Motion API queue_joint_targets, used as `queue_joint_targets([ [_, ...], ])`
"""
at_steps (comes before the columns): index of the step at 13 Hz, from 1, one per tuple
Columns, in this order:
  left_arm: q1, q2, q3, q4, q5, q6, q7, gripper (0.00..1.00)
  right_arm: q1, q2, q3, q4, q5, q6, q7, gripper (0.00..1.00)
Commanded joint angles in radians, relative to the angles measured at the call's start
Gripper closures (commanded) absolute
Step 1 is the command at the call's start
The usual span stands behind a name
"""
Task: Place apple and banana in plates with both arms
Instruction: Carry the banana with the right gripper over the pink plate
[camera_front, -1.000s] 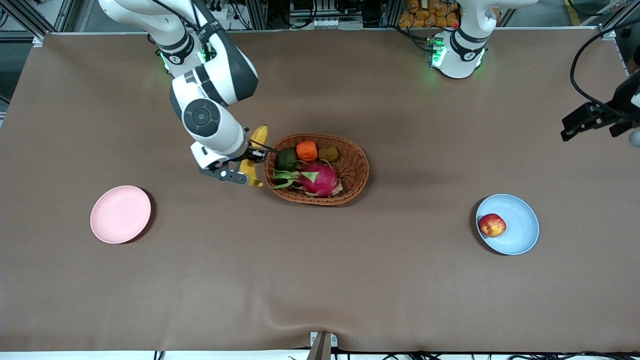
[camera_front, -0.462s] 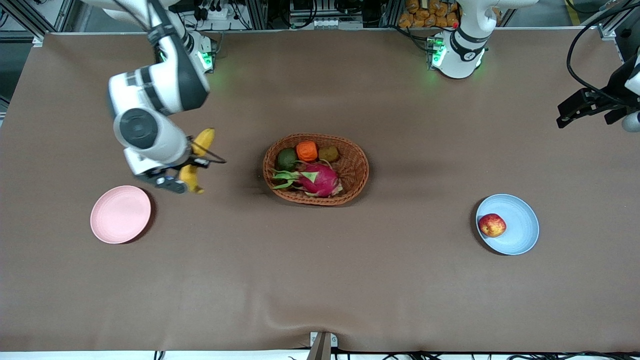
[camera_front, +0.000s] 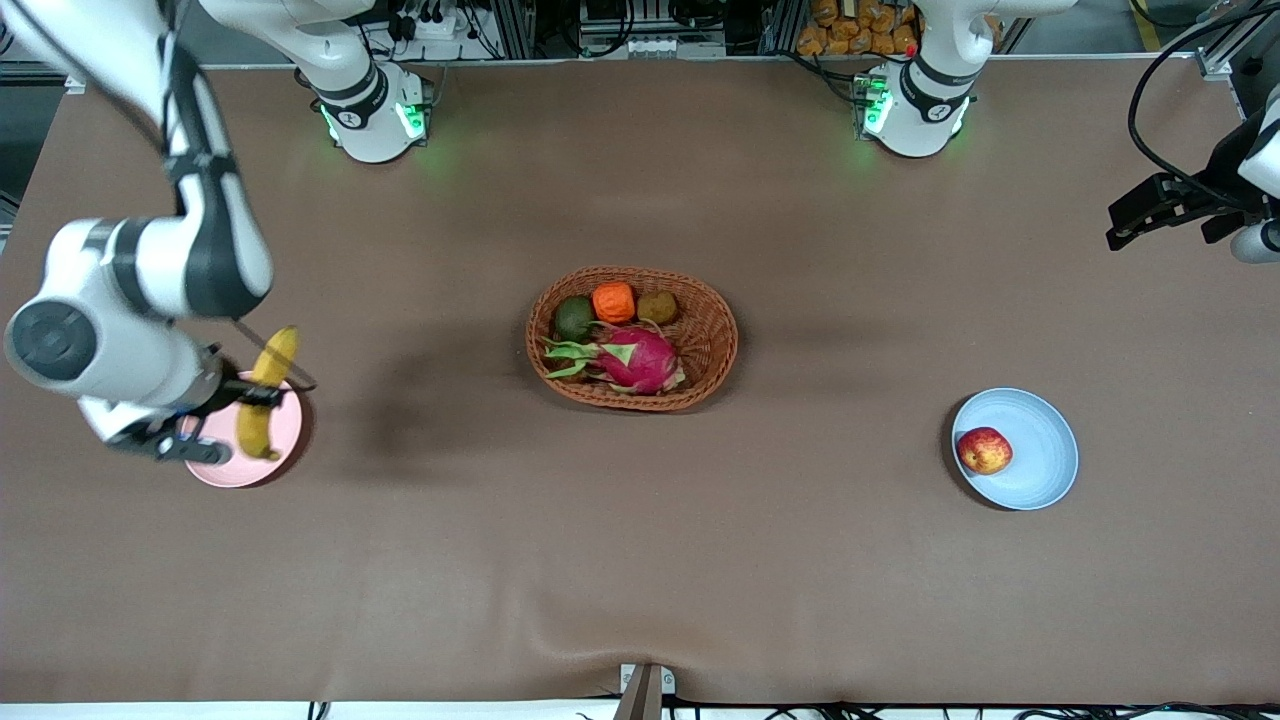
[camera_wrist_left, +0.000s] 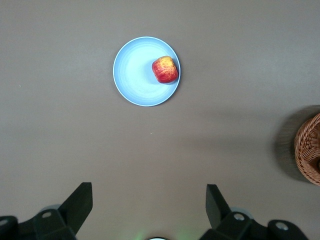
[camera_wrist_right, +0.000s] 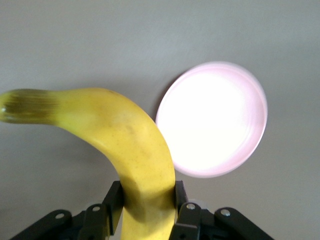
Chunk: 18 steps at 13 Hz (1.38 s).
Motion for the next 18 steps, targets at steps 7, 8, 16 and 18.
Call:
queue_joint_targets([
  [7,0.012,-0.036,-0.072,-0.011,0.000,-0.037,0.011,0.00,-0.170,0.160,0.019,0.067,-0.022,-0.040,-0.074,1.00],
  [8,0.036,-0.033,-0.100,-0.007,0.000,-0.037,0.012,0.00,-0.179,0.160,0.019,0.048,-0.021,-0.041,-0.074,1.00],
  [16,0.156,-0.025,-0.235,-0.005,-0.010,-0.006,-0.003,0.00,-0.191,0.208,0.021,-0.004,-0.019,-0.030,-0.052,0.89],
  [18,0.152,-0.022,-0.238,-0.008,-0.015,-0.002,-0.008,0.00,-0.191,0.207,0.021,0.005,-0.021,-0.008,-0.054,0.27],
])
